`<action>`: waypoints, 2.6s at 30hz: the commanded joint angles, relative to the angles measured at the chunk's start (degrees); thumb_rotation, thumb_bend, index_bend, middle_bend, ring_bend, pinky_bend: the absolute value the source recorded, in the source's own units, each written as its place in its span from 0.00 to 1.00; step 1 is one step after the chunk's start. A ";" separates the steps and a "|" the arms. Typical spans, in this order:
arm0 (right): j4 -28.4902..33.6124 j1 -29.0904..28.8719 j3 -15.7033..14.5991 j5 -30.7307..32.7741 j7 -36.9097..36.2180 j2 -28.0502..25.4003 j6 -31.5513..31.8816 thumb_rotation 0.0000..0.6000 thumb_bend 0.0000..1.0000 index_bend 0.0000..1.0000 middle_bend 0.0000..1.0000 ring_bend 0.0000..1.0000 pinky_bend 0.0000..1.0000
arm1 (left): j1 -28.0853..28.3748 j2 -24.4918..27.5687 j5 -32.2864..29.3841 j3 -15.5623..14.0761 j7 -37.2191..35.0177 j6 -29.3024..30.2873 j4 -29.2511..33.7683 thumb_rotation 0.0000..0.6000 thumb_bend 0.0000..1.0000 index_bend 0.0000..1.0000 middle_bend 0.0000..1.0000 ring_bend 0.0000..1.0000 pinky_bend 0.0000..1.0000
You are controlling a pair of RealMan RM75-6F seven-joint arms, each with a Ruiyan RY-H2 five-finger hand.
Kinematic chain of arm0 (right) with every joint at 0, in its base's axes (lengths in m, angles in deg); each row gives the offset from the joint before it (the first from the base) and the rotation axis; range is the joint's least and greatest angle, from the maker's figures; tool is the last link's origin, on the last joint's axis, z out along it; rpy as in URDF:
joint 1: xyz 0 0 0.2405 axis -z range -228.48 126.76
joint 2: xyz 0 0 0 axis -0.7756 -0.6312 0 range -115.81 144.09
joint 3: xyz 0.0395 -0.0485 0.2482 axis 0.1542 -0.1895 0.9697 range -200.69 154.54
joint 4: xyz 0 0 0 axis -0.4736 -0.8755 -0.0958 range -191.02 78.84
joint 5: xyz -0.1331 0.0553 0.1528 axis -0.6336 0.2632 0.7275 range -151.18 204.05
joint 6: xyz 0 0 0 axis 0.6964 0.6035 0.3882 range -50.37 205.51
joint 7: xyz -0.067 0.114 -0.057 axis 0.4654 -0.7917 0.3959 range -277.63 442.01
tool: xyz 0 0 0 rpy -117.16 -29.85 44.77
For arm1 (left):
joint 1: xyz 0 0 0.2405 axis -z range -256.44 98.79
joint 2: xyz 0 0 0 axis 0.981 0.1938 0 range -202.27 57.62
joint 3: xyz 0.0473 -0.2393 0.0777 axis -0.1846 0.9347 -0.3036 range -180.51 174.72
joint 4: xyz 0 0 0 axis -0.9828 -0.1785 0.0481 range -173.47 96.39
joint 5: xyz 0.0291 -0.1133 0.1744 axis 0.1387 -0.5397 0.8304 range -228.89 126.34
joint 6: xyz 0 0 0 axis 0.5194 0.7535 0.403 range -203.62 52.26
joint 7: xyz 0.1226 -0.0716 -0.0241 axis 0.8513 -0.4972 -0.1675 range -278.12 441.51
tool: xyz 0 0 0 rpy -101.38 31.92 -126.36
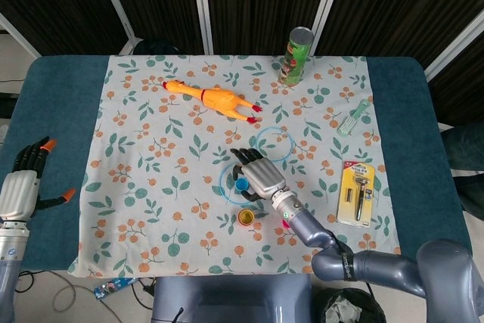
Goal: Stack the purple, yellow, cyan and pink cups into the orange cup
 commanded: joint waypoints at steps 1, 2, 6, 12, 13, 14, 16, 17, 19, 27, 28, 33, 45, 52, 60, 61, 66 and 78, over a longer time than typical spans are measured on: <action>0.79 0.08 0.15 -0.32 -0.01 -0.64 0.41 1.00 0.41 0.46 0.00 0.00 0.10 | -0.10 0.00 0.10 0.11 0.03 0.05 0.00 1.00 0.15 0.09 0.00 0.00 0.00; 1.38 0.17 0.23 -0.51 0.03 -1.08 0.74 1.00 0.41 0.46 0.00 0.00 0.10 | -0.15 0.01 0.16 0.17 0.04 0.09 0.00 1.00 0.15 0.09 0.00 0.00 0.00; 4.65 0.81 -0.07 -1.64 0.84 -3.77 2.00 1.00 0.41 0.46 0.00 0.00 0.10 | -0.35 0.16 0.69 0.22 -0.13 0.30 0.17 1.00 0.15 0.09 0.00 0.00 0.00; 13.92 3.53 -1.78 -4.10 2.10 -10.79 4.96 1.00 0.41 0.47 0.00 0.00 0.10 | -0.86 0.55 1.48 0.29 0.19 1.19 0.83 1.00 0.15 0.09 0.00 0.00 0.00; 15.75 4.07 -2.25 -4.66 2.31 -12.13 5.43 1.00 0.41 0.47 0.00 0.00 0.10 | -0.95 0.59 1.52 0.33 0.36 1.30 0.93 1.00 0.15 0.09 0.00 0.00 0.00; 17.63 4.61 -2.78 -5.21 2.57 -13.46 5.84 1.00 0.41 0.47 0.00 0.00 0.10 | -1.02 0.60 1.48 0.40 0.58 1.37 1.03 1.00 0.15 0.09 0.00 0.00 0.00; 20.60 5.42 -3.55 -5.89 2.82 -15.42 6.36 1.00 0.41 0.47 0.00 0.00 0.10 | -1.12 0.61 1.24 0.50 1.00 1.29 1.21 1.00 0.15 0.09 0.00 0.00 0.00; 21.77 5.73 -3.84 -6.17 2.81 -16.15 6.54 1.00 0.41 0.47 0.00 0.00 0.10 | -1.16 0.63 1.12 0.53 1.22 1.21 1.31 1.00 0.15 0.09 0.00 0.00 0.00; 25.03 6.56 -4.65 -7.08 2.36 -17.94 6.85 1.00 0.41 0.47 0.00 0.00 0.10 | -1.24 0.71 0.86 0.65 1.96 1.10 1.55 1.00 0.15 0.08 0.00 0.00 0.00; 28.14 7.50 -6.33 -11.46 0.29 -18.11 7.11 1.00 0.41 0.47 0.00 0.00 0.10 | -1.65 0.99 0.95 1.03 2.36 1.52 2.16 1.00 0.15 0.08 0.00 0.00 0.00; 27.90 7.42 -6.35 -11.79 0.11 -17.59 7.07 1.00 0.41 0.47 0.00 0.00 0.10 | -1.70 1.00 0.91 1.12 2.38 1.57 2.13 1.00 0.15 0.08 0.00 0.00 0.00; 26.16 6.92 -6.13 -11.99 0.46 -15.35 6.93 1.00 0.41 0.47 0.00 0.00 0.10 | -1.80 0.87 0.59 1.46 2.67 1.50 1.89 1.00 0.15 0.08 0.00 0.00 0.00; 23.38 6.56 -5.94 -9.72 1.11 -12.94 6.23 1.00 0.41 0.47 0.00 0.00 0.10 | -1.96 1.00 0.73 1.72 2.57 1.18 1.91 1.00 0.15 0.08 0.00 0.00 0.00; 23.19 6.73 -6.25 -9.89 0.97 -12.79 6.19 1.00 0.41 0.47 0.00 0.00 0.10 | -2.01 1.03 0.60 1.97 2.45 0.95 1.79 1.00 0.15 0.08 0.00 0.00 0.00; 22.96 7.21 -6.49 -10.22 0.46 -13.13 6.54 1.00 0.41 0.47 0.00 0.00 0.10 | -2.10 0.90 0.63 2.14 2.82 1.03 1.77 1.00 0.15 0.08 0.00 0.00 0.00; 22.97 7.31 -6.56 -10.28 0.37 -13.20 6.59 1.00 0.41 0.47 0.00 0.00 0.10 | -2.09 0.88 0.66 2.12 2.89 1.00 1.76 1.00 0.15 0.08 0.00 0.00 0.00; 22.93 7.71 -6.95 -10.70 -0.22 -13.54 6.62 1.00 0.41 0.47 0.00 0.00 0.10 | -2.09 0.71 0.85 2.09 3.31 1.03 1.85 1.00 0.15 0.08 0.00 0.00 0.00; 22.75 8.17 -7.50 -11.33 -0.97 -13.58 6.35 1.00 0.41 0.47 0.00 0.00 0.10 | -2.19 0.64 1.06 2.19 3.40 1.15 1.84 1.00 0.15 0.08 0.00 0.00 0.00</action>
